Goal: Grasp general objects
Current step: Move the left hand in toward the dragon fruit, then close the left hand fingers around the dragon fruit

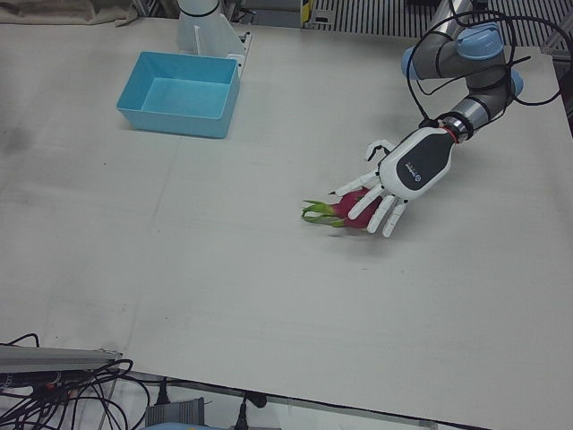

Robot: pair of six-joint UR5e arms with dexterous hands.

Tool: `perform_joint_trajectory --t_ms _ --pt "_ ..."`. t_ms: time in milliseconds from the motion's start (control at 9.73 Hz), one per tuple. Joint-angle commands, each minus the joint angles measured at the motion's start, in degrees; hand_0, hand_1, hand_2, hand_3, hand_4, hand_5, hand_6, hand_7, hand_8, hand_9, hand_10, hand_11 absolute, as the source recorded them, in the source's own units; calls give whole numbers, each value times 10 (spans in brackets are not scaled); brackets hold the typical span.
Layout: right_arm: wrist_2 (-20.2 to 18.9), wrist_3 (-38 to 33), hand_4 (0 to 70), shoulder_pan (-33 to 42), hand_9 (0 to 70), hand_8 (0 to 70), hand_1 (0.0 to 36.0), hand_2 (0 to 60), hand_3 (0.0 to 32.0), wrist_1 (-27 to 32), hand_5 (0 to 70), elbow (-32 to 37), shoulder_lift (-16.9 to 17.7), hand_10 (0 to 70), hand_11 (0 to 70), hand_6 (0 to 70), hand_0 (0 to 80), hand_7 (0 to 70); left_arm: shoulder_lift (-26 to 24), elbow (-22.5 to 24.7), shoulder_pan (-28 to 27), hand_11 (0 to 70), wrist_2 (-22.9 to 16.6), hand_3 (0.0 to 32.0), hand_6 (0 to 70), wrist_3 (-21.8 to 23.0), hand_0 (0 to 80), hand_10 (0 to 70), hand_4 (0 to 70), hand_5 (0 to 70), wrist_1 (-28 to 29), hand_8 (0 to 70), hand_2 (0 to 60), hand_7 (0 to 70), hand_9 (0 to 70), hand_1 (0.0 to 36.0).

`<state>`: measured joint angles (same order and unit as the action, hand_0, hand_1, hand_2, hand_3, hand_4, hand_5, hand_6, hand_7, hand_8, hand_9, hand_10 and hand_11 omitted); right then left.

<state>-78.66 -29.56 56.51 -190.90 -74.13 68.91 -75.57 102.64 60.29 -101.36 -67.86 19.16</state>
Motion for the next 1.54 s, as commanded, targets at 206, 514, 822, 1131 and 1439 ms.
perform_joint_trajectory --t_ms 206,514,822,1131,1439 --pt "0 0 0 0 0 0 0 0 0 0 0 -1 0 0 0 0 0 0 -24 -23 -24 0 2 320 0 -5 209 0 0 0 4 0 600 0 0 244" --pt "0 0 0 0 0 0 0 0 0 0 0 -1 0 0 0 0 0 0 -30 -28 -24 0 2 320 0 -6 253 0 0 0 -3 0 600 0 0 257" --pt "0 0 0 0 0 0 0 0 0 0 0 -1 0 0 0 0 0 0 -42 -46 -24 0 2 320 0 -7 253 0 0 0 -5 0 600 0 0 245" --pt "0 0 0 0 0 0 0 0 0 0 0 -1 0 0 0 0 0 0 -49 -54 -24 0 2 320 0 -8 289 0 0 0 -5 0 600 0 0 253" --pt "0 0 0 0 0 0 0 0 0 0 0 0 0 0 0 0 0 0 -52 -64 -28 0 4 320 0 -7 282 0 0 0 -3 0 600 0 0 268"
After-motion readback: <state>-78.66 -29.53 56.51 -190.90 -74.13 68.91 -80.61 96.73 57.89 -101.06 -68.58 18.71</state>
